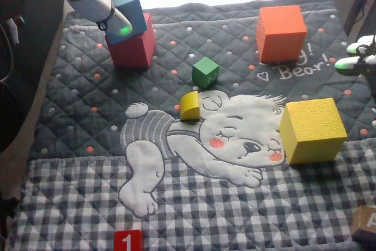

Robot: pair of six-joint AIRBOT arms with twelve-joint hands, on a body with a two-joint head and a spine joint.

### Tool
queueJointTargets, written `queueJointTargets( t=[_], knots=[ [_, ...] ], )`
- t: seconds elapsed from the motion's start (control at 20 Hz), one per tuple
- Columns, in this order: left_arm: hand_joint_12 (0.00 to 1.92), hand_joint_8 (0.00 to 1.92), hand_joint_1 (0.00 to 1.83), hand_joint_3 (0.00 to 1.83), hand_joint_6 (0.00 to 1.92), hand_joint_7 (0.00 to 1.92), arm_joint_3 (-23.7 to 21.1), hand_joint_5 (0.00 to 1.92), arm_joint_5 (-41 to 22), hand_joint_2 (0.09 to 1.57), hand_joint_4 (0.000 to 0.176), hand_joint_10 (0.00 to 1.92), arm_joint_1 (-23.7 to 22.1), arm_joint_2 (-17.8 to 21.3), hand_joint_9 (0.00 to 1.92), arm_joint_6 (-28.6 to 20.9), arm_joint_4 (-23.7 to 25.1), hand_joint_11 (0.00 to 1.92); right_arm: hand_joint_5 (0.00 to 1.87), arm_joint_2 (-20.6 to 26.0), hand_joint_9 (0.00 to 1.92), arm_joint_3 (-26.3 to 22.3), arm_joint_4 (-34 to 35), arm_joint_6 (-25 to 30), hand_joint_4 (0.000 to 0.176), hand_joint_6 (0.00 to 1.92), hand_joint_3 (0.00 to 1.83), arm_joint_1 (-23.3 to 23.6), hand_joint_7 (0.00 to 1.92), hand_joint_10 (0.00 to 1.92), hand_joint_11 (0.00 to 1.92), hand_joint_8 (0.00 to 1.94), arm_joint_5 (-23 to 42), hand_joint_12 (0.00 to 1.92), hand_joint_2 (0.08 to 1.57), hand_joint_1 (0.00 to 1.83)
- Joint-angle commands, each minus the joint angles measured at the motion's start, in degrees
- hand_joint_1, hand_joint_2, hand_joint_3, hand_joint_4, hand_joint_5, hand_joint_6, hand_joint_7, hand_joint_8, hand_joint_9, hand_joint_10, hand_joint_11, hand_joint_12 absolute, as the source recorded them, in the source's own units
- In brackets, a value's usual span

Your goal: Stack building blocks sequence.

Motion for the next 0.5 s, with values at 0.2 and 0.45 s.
queueJointTargets(
  t=[0.2, 0.45],
  knots=[
    [1.18, 0.0, 0.83, 0.0, 0.0, 0.46, -1.2, 0.3, -7.0, 0.88, 0.163, 0.2, 0.1, 0.5, 0.47, 0.9, -1.2, 0.17, 0.49, 0.2, 0.39, -0.1, 1.7, -0.1, 0.067, 0.0, 0.0, 0.6, 0.42, 0.0, 0.4, 0.0, 7.0, 0.07, 1.19, 0.78],
    [1.19, 0.0, 0.77, 0.0, 0.0, 0.3, -7.0, 0.19, -12.0, 0.87, 0.176, 0.0, 1.6, 5.2, 0.34, 8.7, -8.5, 0.02, 0.45, 0.5, 0.43, -0.5, 1.7, -0.1, 0.062, 0.0, 0.0, 0.6, 0.43, 0.02, 0.44, 0.0, 8.3, 0.09, 1.19, 0.76]
  ],
)
